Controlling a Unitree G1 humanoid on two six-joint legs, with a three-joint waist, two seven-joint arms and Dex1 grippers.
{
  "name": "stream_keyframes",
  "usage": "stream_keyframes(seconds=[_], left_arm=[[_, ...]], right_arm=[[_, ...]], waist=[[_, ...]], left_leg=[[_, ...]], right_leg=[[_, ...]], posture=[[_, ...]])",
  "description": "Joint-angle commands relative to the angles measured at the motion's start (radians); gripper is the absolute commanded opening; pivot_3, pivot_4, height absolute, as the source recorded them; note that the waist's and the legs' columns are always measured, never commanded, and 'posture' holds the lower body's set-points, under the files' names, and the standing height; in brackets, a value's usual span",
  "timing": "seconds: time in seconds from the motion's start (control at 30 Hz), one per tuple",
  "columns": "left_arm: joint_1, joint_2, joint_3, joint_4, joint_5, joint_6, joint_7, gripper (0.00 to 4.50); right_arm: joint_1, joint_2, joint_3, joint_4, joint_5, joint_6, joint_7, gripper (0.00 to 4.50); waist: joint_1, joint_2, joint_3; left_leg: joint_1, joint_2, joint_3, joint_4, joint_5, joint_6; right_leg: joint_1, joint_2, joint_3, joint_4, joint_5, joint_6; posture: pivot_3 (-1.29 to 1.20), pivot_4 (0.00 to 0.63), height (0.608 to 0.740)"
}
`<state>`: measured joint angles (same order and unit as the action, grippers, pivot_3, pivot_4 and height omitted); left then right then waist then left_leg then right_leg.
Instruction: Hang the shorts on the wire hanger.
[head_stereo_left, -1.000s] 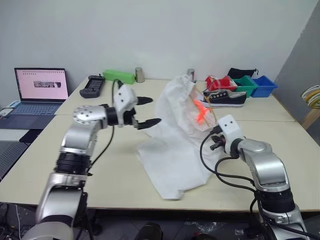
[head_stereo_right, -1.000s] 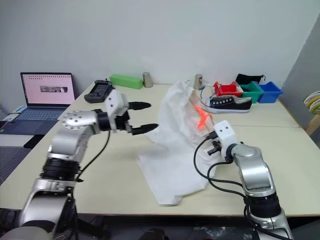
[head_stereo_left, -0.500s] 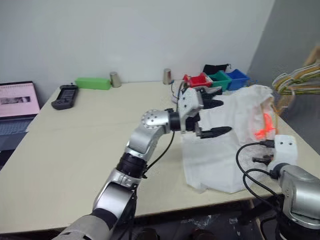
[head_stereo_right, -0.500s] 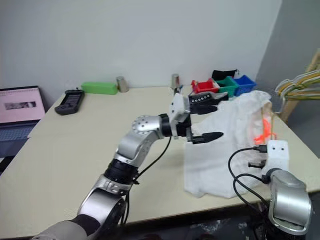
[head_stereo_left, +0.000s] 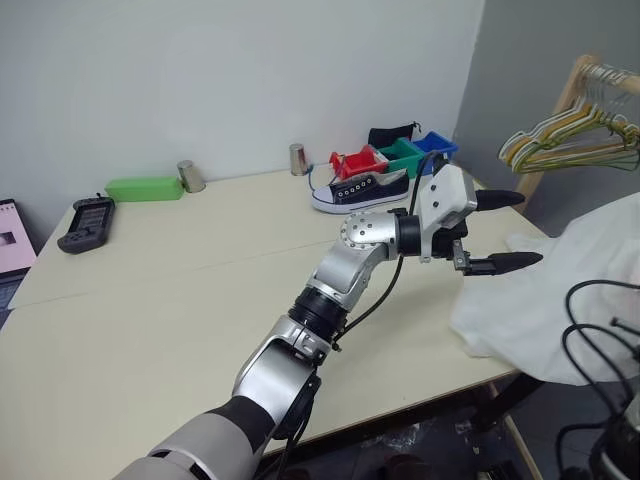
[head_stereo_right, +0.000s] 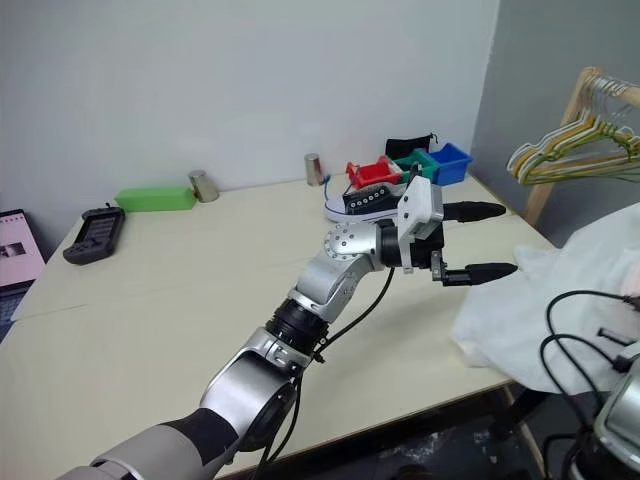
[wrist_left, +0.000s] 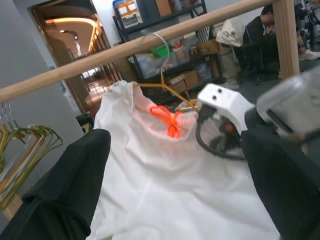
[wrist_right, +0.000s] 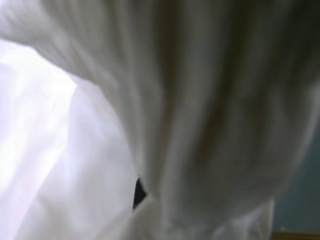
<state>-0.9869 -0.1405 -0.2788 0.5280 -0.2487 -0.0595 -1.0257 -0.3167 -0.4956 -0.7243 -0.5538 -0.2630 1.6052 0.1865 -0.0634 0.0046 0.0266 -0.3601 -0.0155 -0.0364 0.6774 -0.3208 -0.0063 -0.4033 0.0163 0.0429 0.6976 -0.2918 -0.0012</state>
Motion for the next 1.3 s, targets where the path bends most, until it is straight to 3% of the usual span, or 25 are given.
stream_keyframes(seconds=[0.03,0.57,0.93,1.3], left_arm=[[-0.083,-0.123,0.020,0.016,-0.007,-0.061,0.067,4.45],[-0.186,-0.160,0.028,0.079,-0.060,-0.091,0.185,4.45],[-0.183,-0.131,0.020,0.076,-0.047,-0.092,0.196,4.45],[-0.187,-0.131,0.020,0.085,-0.045,-0.091,0.197,4.50]], right_arm=[[-0.086,-0.140,-0.071,0.180,0.040,-0.079,0.013,0.00],[-0.308,-0.371,-0.235,0.716,0.148,-0.237,-0.062,0.00],[-0.317,-0.309,-0.265,0.700,0.191,-0.177,-0.108,0.00],[-0.218,-0.289,-0.194,0.576,0.177,-0.221,-0.133,2.33]], waist=[[-0.002,0.000,0.000],[-0.016,0.000,0.000],[-0.019,0.000,0.000],[-0.018,0.000,0.000]], left_leg=[[0.000,-0.001,0.001,0.000,0.000,0.000],[0.002,-0.007,0.014,0.000,-0.002,0.004],[0.004,-0.008,0.022,0.000,-0.003,0.005],[0.003,-0.008,0.024,0.001,-0.003,0.005]], right_leg=[[0.000,0.000,0.001,0.000,0.000,0.001],[0.000,-0.005,0.019,-0.002,0.000,0.014],[0.000,-0.005,0.028,-0.003,0.001,0.020],[0.000,-0.005,0.030,-0.008,0.003,0.024]], posture=[[-0.15,0.000,0.740],[-0.16,0.000,0.740],[-0.14,0.000,0.740],[-0.15,0.000,0.740]])
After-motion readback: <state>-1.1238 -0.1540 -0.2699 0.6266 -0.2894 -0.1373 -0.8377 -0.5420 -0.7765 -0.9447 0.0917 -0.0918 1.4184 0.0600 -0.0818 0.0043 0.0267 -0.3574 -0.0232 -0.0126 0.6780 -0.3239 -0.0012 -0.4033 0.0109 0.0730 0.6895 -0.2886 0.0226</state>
